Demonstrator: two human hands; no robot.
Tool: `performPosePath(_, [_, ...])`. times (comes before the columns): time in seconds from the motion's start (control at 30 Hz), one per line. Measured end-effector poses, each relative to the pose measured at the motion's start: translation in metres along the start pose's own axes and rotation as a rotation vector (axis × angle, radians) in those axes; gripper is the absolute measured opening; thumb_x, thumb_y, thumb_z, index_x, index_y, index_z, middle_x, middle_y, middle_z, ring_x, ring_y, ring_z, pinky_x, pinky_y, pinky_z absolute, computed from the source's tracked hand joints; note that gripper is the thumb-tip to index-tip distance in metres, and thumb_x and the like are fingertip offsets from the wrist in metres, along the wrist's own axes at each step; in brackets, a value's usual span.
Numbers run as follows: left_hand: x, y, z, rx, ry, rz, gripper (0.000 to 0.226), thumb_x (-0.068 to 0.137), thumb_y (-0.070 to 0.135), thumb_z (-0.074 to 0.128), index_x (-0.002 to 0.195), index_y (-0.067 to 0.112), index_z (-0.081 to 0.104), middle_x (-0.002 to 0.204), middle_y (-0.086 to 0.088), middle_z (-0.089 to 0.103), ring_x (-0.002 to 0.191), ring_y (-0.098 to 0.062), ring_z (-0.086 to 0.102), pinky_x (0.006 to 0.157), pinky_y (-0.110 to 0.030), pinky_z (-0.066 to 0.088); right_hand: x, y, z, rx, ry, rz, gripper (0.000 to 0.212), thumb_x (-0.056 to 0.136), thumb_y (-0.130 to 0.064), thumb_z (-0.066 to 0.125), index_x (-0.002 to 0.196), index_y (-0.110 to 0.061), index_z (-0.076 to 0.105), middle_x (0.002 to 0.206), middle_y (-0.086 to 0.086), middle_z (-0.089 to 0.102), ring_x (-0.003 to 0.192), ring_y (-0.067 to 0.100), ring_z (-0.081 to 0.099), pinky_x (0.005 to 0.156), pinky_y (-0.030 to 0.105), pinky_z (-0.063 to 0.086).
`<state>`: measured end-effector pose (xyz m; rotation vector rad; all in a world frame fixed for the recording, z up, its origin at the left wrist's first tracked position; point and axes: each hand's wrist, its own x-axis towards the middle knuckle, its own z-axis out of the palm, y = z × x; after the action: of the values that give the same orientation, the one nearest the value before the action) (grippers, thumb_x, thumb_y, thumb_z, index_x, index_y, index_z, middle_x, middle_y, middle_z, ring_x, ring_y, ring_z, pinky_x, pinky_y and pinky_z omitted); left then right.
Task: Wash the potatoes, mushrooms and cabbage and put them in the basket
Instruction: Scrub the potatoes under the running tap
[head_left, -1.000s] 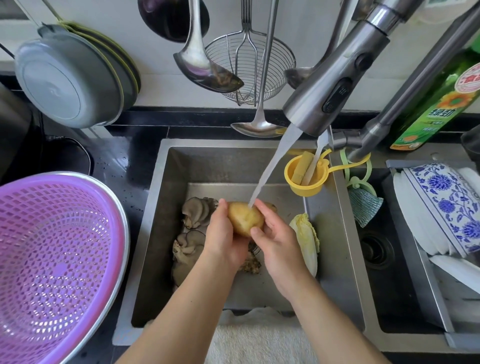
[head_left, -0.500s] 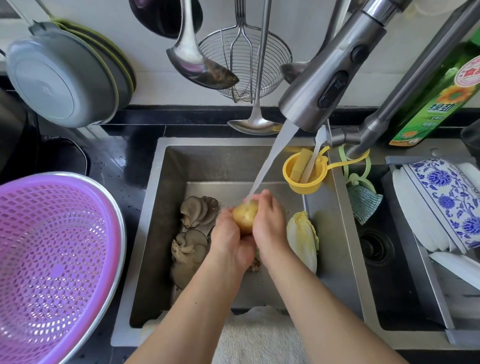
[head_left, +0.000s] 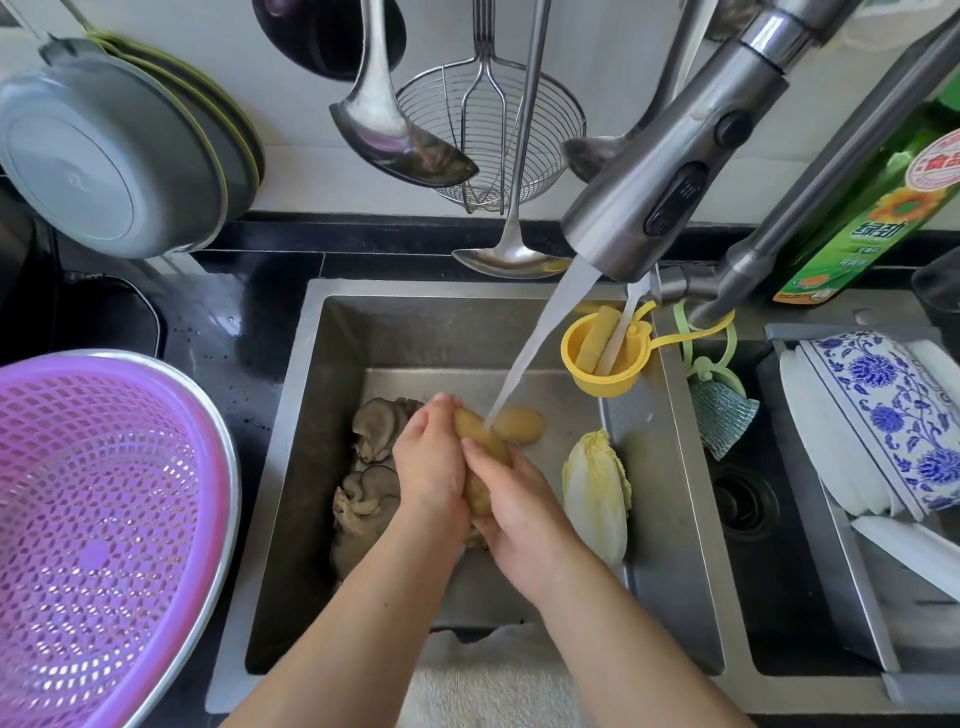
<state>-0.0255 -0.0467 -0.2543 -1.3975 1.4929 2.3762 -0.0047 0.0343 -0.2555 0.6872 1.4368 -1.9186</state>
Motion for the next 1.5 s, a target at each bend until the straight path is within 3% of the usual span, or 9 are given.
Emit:
performPosePath(0.27, [-0.004, -0.014, -0.007, 0.2, -0.134, -0.091, 0.033, 0.11, 0.008, 0.039, 0.116, 0.012, 0.072, 0.103, -0.013, 0.08, 0.093, -0.03, 0.078, 0.062, -0.039, 0.064, 0.03, 0.002, -0.017, -0.421, 0.216, -0.013, 0.062, 0.067, -0.078, 0.065, 0.109, -0.032, 0.069, 0.1, 0.003, 0.077, 0.083, 0.027, 0.076, 0.063, 0.04, 0.065])
performPosePath(0.33, [-0.007, -0.017, -0.01, 0.173, -0.166, -0.13, 0.036, 0.107, -0.001, 0.039, 0.117, 0.008, 0.072, 0.107, -0.013, 0.08, 0.104, -0.03, 0.075, 0.07, -0.037, 0.063, 0.042, 0.011, -0.026, -0.432, 0.322, -0.048, 0.068, 0.065, -0.079, 0.06, 0.114, -0.031, 0.062, 0.106, 0.002, 0.073, 0.092, 0.027, 0.072, 0.075, 0.046, 0.064])
performPosePath(0.43, [0.003, -0.016, -0.026, 0.015, -0.125, -0.23, 0.037, 0.106, -0.008, 0.038, 0.137, 0.0, 0.057, 0.128, -0.02, 0.069, 0.122, -0.032, 0.066, 0.108, -0.043, 0.052, 0.056, 0.026, -0.052, -0.8, 0.349, -0.062, 0.057, 0.098, -0.057, 0.051, 0.139, -0.019, 0.043, 0.128, 0.013, 0.059, 0.112, 0.035, 0.06, 0.092, 0.041, 0.051])
performPosePath(0.57, [0.015, -0.017, -0.045, -0.062, -0.099, -0.392, 0.044, 0.108, -0.001, 0.034, 0.151, -0.006, 0.042, 0.138, -0.027, 0.061, 0.125, -0.037, 0.062, 0.108, -0.045, 0.049, 0.073, 0.059, -0.076, -1.511, 0.205, -0.186, 0.072, 0.102, -0.026, 0.051, 0.161, -0.012, 0.012, 0.15, 0.021, 0.033, 0.133, 0.04, 0.04, 0.109, 0.044, 0.037])
performPosePath(0.83, [0.019, -0.017, -0.05, -0.012, -0.091, -0.364, 0.044, 0.109, 0.004, 0.035, 0.151, -0.003, 0.045, 0.145, -0.022, 0.058, 0.119, -0.031, 0.063, 0.112, -0.042, 0.046, 0.101, 0.071, -0.081, -1.895, 0.371, -0.373, 0.064, 0.094, -0.028, 0.06, 0.15, -0.004, 0.041, 0.13, 0.015, 0.055, 0.121, 0.036, 0.052, 0.119, 0.054, 0.027])
performPosePath(1.0, [0.014, -0.015, -0.072, 0.036, -0.104, -0.407, 0.041, 0.109, 0.009, 0.038, 0.147, 0.001, 0.051, 0.139, -0.017, 0.064, 0.121, -0.031, 0.063, 0.11, -0.042, 0.046, 0.113, 0.027, -0.073, -1.768, 0.297, -0.493, 0.059, 0.097, -0.025, 0.057, 0.151, -0.012, 0.035, 0.149, 0.014, 0.041, 0.134, 0.036, 0.039, 0.112, 0.045, 0.036])
performPosePath(1.1, [0.011, -0.017, -0.081, 0.017, -0.092, -0.397, 0.04, 0.109, 0.01, 0.037, 0.144, 0.001, 0.055, 0.129, -0.016, 0.069, 0.112, -0.028, 0.068, 0.104, -0.042, 0.049, 0.151, 0.004, -0.073, -1.715, 0.138, -0.302, 0.076, 0.1, -0.022, 0.058, 0.162, -0.023, 0.016, 0.169, 0.01, 0.014, 0.152, 0.039, 0.018, 0.12, 0.051, 0.031])
performPosePath(1.33, [-0.001, -0.016, -0.09, -0.019, -0.126, -0.391, 0.035, 0.109, 0.011, 0.044, 0.139, 0.002, 0.059, 0.125, -0.016, 0.071, 0.114, -0.031, 0.068, 0.099, -0.041, 0.051, 0.17, -0.012, -0.08, -1.527, 0.17, -0.288, 0.054, 0.096, -0.036, 0.067, 0.143, -0.017, 0.046, 0.143, 0.013, 0.048, 0.13, 0.037, 0.05, 0.106, 0.046, 0.046])
performPosePath(1.5, [-0.002, -0.015, -0.076, -0.01, -0.177, -0.318, 0.034, 0.107, 0.021, 0.052, 0.137, 0.011, 0.063, 0.127, -0.012, 0.072, 0.116, -0.028, 0.069, 0.099, -0.04, 0.053, 0.082, -0.022, -0.061, -0.454, -0.011, 0.024, 0.039, 0.104, -0.035, 0.057, 0.131, -0.008, 0.06, 0.109, 0.016, 0.066, 0.085, 0.028, 0.066, 0.082, 0.044, 0.06])
